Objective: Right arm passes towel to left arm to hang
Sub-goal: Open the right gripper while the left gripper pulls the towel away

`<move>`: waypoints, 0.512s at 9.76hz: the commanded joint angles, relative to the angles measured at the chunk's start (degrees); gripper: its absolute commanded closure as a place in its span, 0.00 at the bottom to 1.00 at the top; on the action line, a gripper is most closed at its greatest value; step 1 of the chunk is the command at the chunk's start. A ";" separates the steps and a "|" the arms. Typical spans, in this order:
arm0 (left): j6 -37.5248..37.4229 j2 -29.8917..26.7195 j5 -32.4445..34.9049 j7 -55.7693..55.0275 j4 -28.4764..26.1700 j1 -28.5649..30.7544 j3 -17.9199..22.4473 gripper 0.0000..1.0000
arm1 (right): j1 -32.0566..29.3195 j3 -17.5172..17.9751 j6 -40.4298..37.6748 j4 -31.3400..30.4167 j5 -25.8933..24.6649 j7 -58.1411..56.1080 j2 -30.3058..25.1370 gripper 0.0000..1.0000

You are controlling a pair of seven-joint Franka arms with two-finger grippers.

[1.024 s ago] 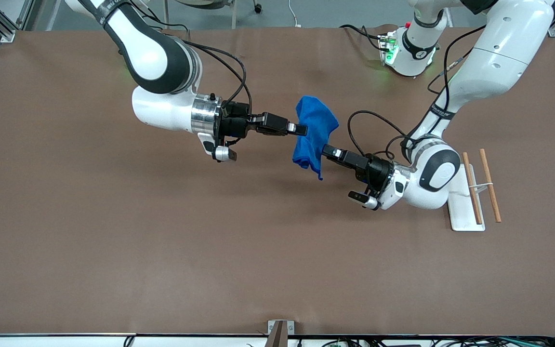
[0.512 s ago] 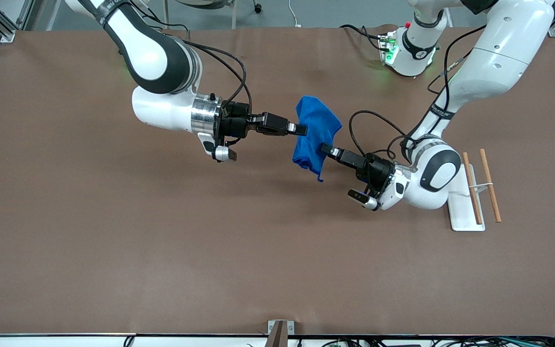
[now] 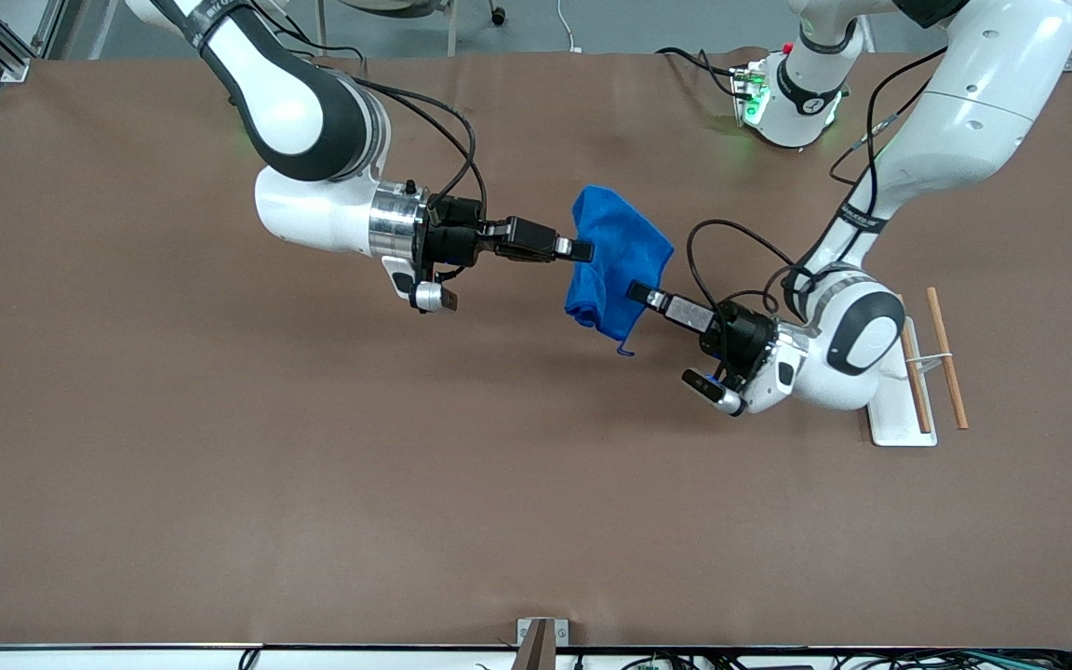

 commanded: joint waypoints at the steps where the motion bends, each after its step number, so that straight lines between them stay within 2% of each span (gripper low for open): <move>1: 0.13 -0.08 1.93 -9.95 3.04 2.70 0.22 1.00 | -0.51 0.24 0.43 -0.34 1.87 -1.13 -0.11 0.01; 2: 0.13 -0.17 3.60 -14.53 4.71 3.93 0.31 1.00 | -1.38 0.15 0.52 -1.21 1.08 -1.13 -0.64 0.00; 3: 0.13 -0.17 6.14 -17.97 6.64 5.25 0.31 1.00 | -3.04 -0.02 0.35 -2.53 -2.84 -1.21 -0.90 0.00; 5: 0.13 -0.70 11.93 -25.60 11.30 6.57 0.66 1.00 | -7.70 -0.29 -1.58 -4.11 -16.09 -0.78 -0.91 0.00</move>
